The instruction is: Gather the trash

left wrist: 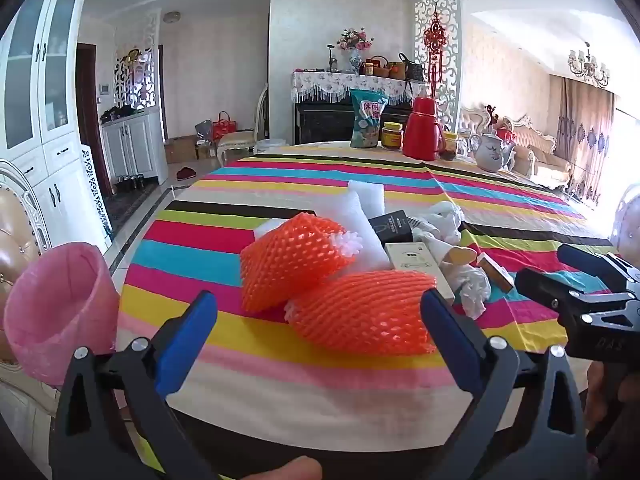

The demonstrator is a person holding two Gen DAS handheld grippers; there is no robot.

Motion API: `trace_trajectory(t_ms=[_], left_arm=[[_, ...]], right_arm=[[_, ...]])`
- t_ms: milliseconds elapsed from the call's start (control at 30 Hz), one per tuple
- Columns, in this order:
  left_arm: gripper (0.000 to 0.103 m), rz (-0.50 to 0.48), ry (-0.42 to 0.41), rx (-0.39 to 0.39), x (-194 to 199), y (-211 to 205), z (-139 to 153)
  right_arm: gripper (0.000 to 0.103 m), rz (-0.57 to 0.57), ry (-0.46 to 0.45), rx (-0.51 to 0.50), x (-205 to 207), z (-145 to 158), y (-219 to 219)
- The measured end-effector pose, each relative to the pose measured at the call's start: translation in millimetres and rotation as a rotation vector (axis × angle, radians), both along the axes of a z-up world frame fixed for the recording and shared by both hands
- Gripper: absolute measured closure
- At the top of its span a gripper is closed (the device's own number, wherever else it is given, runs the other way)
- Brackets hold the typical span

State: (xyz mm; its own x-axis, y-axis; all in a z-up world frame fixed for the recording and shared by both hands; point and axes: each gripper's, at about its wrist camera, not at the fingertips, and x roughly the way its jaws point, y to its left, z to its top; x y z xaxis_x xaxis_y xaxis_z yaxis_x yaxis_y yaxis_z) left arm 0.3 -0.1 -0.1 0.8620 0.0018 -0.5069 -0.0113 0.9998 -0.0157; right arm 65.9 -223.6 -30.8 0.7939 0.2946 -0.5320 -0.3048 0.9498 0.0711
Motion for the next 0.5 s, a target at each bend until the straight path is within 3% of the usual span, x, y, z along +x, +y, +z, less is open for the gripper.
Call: trace_trajectory(t_ms=[367,500], left_arm=[[0.005,-0.018,-0.006,-0.023,5.6,9.9,-1.8],[0.005,-0.002,-0.013,0.002,0.4,-1.3,1.2]], right_arm=[[0.007,0.001,-0.018,0.014,-1.0,0.5,-0.9],[0.007,0.002,-0.019,0.017,-1.5,2.2,-1.6]])
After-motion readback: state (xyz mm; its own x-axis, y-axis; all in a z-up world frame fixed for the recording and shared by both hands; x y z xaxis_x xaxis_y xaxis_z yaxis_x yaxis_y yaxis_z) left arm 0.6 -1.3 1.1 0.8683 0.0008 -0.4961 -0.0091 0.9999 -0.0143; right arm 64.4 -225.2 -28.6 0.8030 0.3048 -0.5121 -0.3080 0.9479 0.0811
